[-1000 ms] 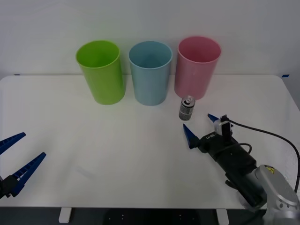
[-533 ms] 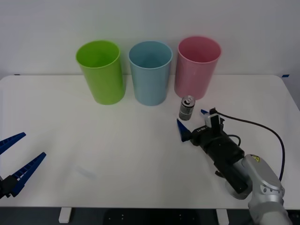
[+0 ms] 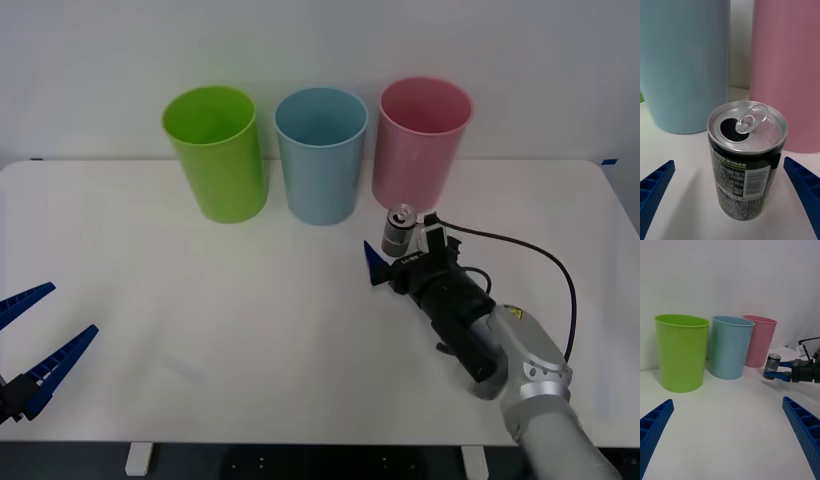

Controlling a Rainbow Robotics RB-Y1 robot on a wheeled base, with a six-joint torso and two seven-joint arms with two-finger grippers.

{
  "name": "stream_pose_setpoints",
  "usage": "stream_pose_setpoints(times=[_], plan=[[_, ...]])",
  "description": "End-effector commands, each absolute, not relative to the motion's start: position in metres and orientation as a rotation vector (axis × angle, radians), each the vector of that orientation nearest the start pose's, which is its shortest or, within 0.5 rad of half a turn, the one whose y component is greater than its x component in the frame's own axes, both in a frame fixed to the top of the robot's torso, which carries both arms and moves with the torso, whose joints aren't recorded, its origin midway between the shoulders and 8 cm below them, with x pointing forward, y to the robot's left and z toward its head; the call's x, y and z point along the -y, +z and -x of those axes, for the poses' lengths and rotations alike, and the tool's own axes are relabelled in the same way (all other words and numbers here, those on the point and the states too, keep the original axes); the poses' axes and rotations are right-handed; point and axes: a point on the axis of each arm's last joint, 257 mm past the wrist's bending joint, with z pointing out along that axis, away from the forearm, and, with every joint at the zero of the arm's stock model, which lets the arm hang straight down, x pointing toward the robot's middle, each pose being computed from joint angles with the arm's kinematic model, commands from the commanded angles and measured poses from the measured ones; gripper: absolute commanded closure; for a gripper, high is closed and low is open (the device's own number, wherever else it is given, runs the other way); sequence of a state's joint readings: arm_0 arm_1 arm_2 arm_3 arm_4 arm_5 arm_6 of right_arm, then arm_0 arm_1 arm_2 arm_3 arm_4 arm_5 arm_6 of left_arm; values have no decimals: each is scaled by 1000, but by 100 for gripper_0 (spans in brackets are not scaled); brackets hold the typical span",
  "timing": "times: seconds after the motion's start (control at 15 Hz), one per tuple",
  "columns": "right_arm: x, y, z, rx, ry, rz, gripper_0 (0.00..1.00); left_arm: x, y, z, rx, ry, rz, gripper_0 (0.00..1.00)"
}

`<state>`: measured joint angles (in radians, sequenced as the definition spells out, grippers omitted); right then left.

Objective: Grasp the object on the table and drop it into the matching bin: aluminum can to the light blue bin, PET bottle to the pink bin.

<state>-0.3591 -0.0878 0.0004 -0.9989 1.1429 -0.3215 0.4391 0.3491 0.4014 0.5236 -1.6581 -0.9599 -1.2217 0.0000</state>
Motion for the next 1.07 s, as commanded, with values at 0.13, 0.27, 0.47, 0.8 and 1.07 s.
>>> stream_pose_setpoints(times=[0.13, 0.27, 0.47, 0.8, 1.07], plan=[[127, -285, -610, -1659, 217, 371, 0, -330, -169, -342, -1441, -567, -465, 0], [127, -286, -610, -1662, 212, 372, 0, -330, -169, -342, -1441, -567, -465, 0], [126, -286, -610, -1663, 214, 369, 89, -330, -169, -342, -1441, -567, -465, 0], [125, -285, -609, -1660, 228, 365, 100, -330, -169, -342, -1441, -567, -465, 0], [125, -280, -610, -1650, 239, 358, 100, -330, -169, -342, -1441, -567, -465, 0]])
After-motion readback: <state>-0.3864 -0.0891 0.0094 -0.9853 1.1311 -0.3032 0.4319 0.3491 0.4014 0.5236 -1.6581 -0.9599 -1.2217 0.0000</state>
